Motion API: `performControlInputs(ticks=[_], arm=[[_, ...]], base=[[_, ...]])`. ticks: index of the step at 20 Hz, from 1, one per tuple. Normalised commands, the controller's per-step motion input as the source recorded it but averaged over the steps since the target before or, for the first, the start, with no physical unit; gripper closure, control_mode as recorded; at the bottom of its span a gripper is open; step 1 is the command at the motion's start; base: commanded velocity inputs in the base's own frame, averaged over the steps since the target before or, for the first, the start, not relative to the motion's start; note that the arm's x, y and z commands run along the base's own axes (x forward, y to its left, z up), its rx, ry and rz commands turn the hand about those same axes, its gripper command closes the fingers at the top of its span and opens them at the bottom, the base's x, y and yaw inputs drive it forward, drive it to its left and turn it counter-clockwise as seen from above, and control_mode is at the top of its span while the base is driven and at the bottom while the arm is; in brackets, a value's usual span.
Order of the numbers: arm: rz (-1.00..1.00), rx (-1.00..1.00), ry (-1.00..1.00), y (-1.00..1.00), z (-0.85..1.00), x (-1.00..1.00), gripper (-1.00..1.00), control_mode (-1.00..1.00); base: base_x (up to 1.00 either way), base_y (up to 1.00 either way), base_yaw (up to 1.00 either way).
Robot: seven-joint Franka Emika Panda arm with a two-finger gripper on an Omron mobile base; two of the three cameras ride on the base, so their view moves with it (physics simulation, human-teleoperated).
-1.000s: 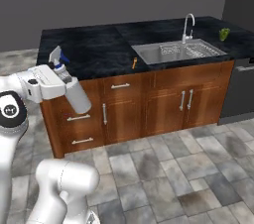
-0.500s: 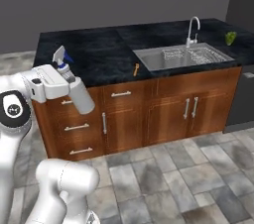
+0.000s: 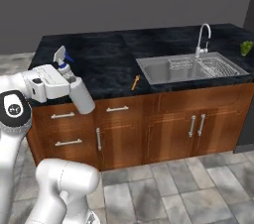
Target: Open the cabinet. Pick the spray and place it next to the sink. Then close the cabinet.
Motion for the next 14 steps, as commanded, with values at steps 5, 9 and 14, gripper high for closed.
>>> performControlInputs(ticks=[5, 9, 14], arm=[[0.00, 0.00, 0.00, 0.00, 0.00, 0.00, 1.00, 1.00], [0.00, 0.00, 0.00, 0.00, 0.00, 0.00, 1.00, 1.00], [0.00, 0.00, 0.00, 0.00, 0.00, 0.00, 1.00, 1.00]], base=[[0.65, -0.41, 0.14], [0.64, -0.39, 0.19], [0.64, -0.37, 0.21]])
